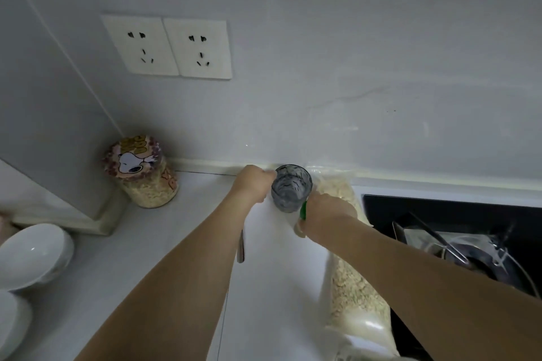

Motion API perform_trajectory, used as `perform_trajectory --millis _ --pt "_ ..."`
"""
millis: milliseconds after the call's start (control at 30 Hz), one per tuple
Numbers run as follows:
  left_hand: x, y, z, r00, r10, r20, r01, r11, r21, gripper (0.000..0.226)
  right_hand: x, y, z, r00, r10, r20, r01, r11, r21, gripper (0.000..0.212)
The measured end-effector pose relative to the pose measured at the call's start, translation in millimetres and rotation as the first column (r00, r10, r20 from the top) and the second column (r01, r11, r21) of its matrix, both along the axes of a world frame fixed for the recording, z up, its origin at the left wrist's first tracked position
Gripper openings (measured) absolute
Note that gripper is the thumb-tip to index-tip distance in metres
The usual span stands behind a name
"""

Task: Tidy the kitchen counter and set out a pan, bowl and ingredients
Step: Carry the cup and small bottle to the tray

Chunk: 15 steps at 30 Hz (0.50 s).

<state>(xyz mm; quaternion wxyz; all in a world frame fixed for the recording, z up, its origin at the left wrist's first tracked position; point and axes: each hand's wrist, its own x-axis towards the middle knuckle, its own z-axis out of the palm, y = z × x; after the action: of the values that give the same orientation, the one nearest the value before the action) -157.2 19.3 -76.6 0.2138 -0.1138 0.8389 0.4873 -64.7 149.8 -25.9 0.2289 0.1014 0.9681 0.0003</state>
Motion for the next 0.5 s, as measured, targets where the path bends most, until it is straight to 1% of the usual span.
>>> perform_trajectory --millis 67,100,167,267,367,500 --pt "-5.1 8.5 -2.9 0.995 -0.083 -0.055 0.074 0.986 -0.148 0.032 -2.9 0.2 -3.7 1.0 0.003 -0.001 -0.003 1.0 0.003 0.053" --pt "-6.4 13.1 -2.7 0.989 -0.126 -0.076 0.106 0.969 -0.224 0.031 -3.5 1.3 -4.2 1.0 0.008 -0.003 -0.008 1.0 -0.006 0.053" --pt "-7.2 18.2 -1.9 0.98 -0.162 -0.112 0.12 0.943 -0.312 0.024 -3.1 4.3 -1.6 1.0 0.018 -0.003 -0.018 0.999 -0.037 0.051" --pt "-4.4 19.7 2.5 0.981 -0.145 -0.13 0.09 0.929 -0.358 0.015 1.7 12.6 11.9 1.0 0.005 -0.014 -0.006 0.993 -0.115 0.04" --pt "3.1 13.3 9.2 0.987 -0.086 -0.138 0.029 0.928 -0.371 0.013 6.6 22.8 31.9 0.999 -0.037 -0.038 0.029 0.982 -0.186 0.032" --pt "18.6 8.5 37.3 0.978 -0.053 -0.2 -0.032 0.916 -0.4 0.017 20.0 39.5 65.6 0.991 -0.082 -0.102 0.055 0.967 -0.25 0.033"
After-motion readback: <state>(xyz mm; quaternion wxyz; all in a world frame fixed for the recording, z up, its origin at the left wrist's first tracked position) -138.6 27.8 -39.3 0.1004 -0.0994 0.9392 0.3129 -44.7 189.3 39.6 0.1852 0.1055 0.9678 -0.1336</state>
